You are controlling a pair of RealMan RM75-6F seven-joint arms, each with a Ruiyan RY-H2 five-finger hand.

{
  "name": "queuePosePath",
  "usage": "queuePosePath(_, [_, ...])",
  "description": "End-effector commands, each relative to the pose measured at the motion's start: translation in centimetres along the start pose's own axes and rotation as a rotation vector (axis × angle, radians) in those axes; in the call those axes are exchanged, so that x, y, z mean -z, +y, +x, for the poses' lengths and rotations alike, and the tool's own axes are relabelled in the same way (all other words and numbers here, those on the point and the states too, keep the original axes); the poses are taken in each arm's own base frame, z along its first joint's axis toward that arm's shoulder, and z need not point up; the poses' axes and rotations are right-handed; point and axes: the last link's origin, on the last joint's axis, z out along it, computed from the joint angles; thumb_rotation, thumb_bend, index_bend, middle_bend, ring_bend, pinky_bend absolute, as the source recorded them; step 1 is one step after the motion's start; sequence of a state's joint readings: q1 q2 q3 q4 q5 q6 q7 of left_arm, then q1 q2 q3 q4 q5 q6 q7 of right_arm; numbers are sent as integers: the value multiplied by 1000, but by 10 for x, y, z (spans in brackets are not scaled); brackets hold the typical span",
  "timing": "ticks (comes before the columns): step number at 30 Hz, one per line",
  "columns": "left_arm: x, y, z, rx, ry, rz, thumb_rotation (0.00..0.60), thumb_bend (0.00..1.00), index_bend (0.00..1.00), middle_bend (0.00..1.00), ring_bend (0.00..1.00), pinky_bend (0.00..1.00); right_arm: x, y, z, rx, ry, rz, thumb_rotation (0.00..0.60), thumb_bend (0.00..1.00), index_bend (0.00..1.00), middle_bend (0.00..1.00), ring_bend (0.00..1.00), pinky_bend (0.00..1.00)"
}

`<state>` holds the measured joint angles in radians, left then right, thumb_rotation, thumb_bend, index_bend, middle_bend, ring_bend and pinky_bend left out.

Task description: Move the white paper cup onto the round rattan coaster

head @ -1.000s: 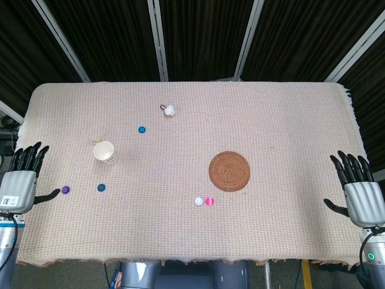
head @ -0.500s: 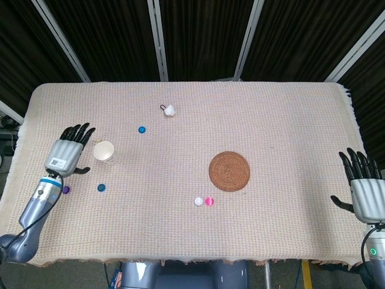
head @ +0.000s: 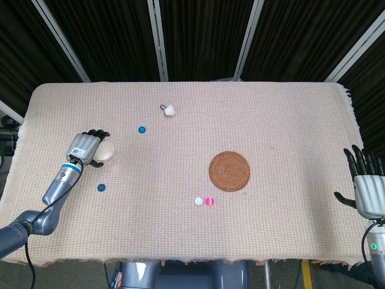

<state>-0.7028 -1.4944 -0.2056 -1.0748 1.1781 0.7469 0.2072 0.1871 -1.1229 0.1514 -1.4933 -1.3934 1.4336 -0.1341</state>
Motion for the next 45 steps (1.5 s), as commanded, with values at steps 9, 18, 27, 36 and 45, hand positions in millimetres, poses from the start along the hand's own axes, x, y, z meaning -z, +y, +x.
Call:
queuePosePath(9, [-10,13,4,26,46,-31,600,42,432,434,379,487,0,2,0,-3,1,-9,600,0,0,0,0,0])
queuePosePath(18, [6,56,37,124,120,-172,600,42,434,432,379,486,-1,5,3,-24,5,-17,600,0,0,0,0,0])
queuePosePath(27, [11,168,42,99,82,-411,600,41,432,429,379,486,-1,9,5,-33,10,-28,600,0,0,0,0,0])
queuePosePath(36, [8,231,14,-4,65,-466,600,41,431,427,377,486,0,19,9,-37,18,-55,600,0,0,0,0,0])
queuePosePath(45, [11,236,9,-57,85,-457,600,0,1,0,0,154,2,24,12,-45,26,-64,600,0,0,0,0,0])
